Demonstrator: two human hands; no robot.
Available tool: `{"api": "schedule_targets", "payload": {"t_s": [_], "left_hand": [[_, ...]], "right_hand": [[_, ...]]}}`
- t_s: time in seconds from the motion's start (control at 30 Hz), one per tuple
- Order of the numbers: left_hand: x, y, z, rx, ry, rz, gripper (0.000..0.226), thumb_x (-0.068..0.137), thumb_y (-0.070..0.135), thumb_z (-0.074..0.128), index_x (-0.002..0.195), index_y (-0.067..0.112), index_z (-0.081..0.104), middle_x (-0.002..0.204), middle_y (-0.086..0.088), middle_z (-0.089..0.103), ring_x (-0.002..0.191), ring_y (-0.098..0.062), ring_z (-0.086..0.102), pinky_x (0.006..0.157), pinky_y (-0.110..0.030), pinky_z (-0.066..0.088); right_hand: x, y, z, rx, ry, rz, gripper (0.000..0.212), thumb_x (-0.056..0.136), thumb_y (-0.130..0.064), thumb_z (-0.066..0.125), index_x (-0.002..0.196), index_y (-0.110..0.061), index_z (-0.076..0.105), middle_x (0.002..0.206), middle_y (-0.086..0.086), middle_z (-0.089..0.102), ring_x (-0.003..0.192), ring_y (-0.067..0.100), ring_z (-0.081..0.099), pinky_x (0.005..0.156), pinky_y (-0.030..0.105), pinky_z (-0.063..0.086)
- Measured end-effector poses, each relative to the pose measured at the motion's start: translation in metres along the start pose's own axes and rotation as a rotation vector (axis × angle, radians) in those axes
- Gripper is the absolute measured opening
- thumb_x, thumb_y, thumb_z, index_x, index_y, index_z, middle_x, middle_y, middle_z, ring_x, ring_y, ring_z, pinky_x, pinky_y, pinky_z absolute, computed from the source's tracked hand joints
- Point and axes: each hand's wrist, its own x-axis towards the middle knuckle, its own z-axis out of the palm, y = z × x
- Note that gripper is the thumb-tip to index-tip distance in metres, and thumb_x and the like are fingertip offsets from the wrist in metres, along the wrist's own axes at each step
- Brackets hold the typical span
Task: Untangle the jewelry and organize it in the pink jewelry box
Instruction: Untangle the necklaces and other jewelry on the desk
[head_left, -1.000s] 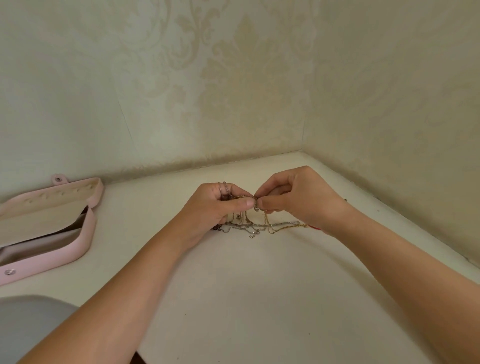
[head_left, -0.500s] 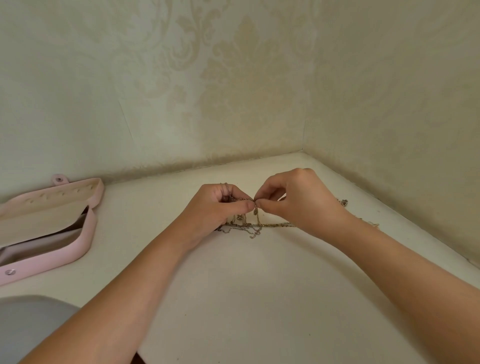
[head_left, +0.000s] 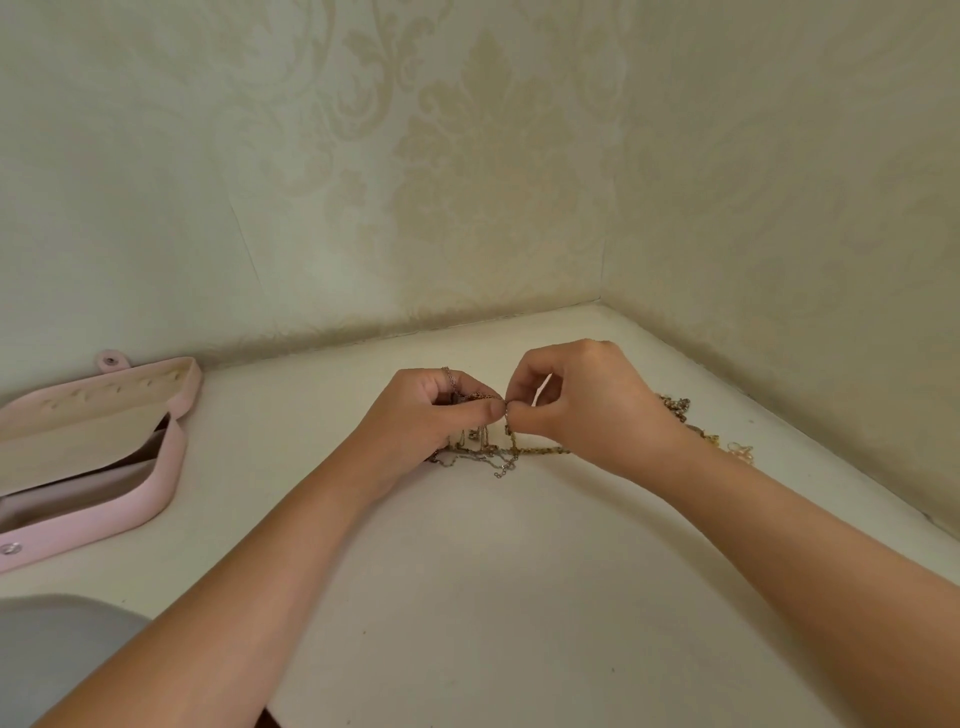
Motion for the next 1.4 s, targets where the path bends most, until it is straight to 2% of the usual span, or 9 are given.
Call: {"api": "schedule_targets", "payload": {"t_s": [0.17,0.33,0.43,0.53,0.67,0.73,0.87,1.07,1.4], "left_hand": [[0.000,0.000,0.001,0.051,-0.034,-0.013,0.013,0.083,0.014,0.068,0.072,0.019,0.066,0.056,0.007,0.050,0.042,-0.003,0.040,0.047,-0.019,0.036],[-0.001,0.001,0.001,0.028,-0.052,0.003,0.018,0.084,0.009,0.065,0.069,0.020,0.061,0.052,0.011,0.050,0.043,-0.008,0.038,0.050,-0.026,0.036],[-0.001,0.001,0.000,-0.003,-0.067,-0.002,0.021,0.085,0.008,0.064,0.068,0.021,0.059,0.061,-0.003,0.048,0.042,-0.009,0.034,0.050,-0.025,0.036],[-0.002,0.002,0.000,-0.038,-0.097,-0.004,0.019,0.086,0.007,0.061,0.071,0.018,0.056,0.055,0.009,0.048,0.042,-0.006,0.035,0.045,-0.018,0.034],[0.000,0.000,-0.001,-0.094,-0.126,0.002,0.007,0.073,0.016,0.065,0.069,0.020,0.060,0.057,0.009,0.046,0.045,-0.006,0.033,0.042,-0.016,0.031],[0.001,0.000,-0.003,-0.167,-0.106,0.004,0.005,0.070,0.017,0.064,0.067,0.020,0.063,0.059,0.007,0.046,0.049,-0.006,0.031,0.042,-0.016,0.028],[0.004,0.000,-0.008,-0.368,-0.052,-0.024,0.025,0.071,0.007,0.065,0.053,0.023,0.058,0.062,0.002,0.056,0.048,-0.003,0.032,0.041,-0.014,0.022],[0.005,0.000,-0.011,-0.494,-0.037,-0.084,0.019,0.062,0.010,0.068,0.065,0.018,0.051,0.062,0.002,0.064,0.046,-0.002,0.033,0.038,-0.013,0.021],[0.003,0.002,-0.010,-0.420,-0.111,-0.063,0.015,0.068,0.013,0.069,0.054,0.018,0.069,0.056,0.001,0.059,0.042,-0.002,0.033,0.038,-0.013,0.022]], "right_hand": [[0.003,0.000,0.003,0.296,0.040,0.185,0.007,0.075,-0.017,0.069,0.069,-0.016,0.068,0.052,-0.012,0.058,0.043,0.003,0.044,0.044,0.015,0.036],[0.008,0.007,-0.006,0.759,-0.024,0.336,0.012,0.084,-0.008,0.060,0.073,-0.008,0.065,0.076,0.003,0.067,0.066,0.010,0.059,0.062,0.019,0.048],[0.009,0.009,-0.007,0.905,-0.113,0.365,0.015,0.087,-0.006,0.054,0.075,-0.007,0.061,0.075,0.003,0.067,0.070,0.011,0.063,0.071,0.023,0.053],[0.009,0.009,-0.008,1.016,-0.177,0.378,0.020,0.088,-0.004,0.047,0.071,-0.008,0.057,0.071,0.004,0.065,0.072,0.015,0.063,0.082,0.028,0.054],[0.009,0.003,-0.011,1.175,-0.275,0.417,0.026,0.089,-0.003,0.044,0.064,-0.012,0.046,0.058,0.000,0.046,0.046,0.012,0.044,0.064,0.024,0.053],[0.009,0.003,-0.017,0.943,-0.267,0.367,0.026,0.087,-0.001,0.051,0.065,-0.014,0.047,0.053,-0.004,0.039,0.040,0.008,0.031,0.048,0.019,0.042],[0.012,0.011,-0.037,0.272,0.089,0.203,0.019,0.079,0.002,0.063,0.078,-0.017,0.063,0.052,-0.008,0.044,0.041,0.005,0.038,0.045,0.014,0.034],[0.017,0.023,-0.063,0.874,0.181,0.400,0.017,0.092,-0.005,0.049,0.090,-0.007,0.066,0.054,-0.005,0.033,0.043,0.007,0.026,0.037,0.017,0.028],[0.006,0.009,-0.026,0.495,-0.203,0.183,0.003,0.080,-0.012,0.073,0.082,-0.011,0.074,0.068,-0.001,0.067,0.063,0.010,0.060,0.068,0.021,0.056]]}}
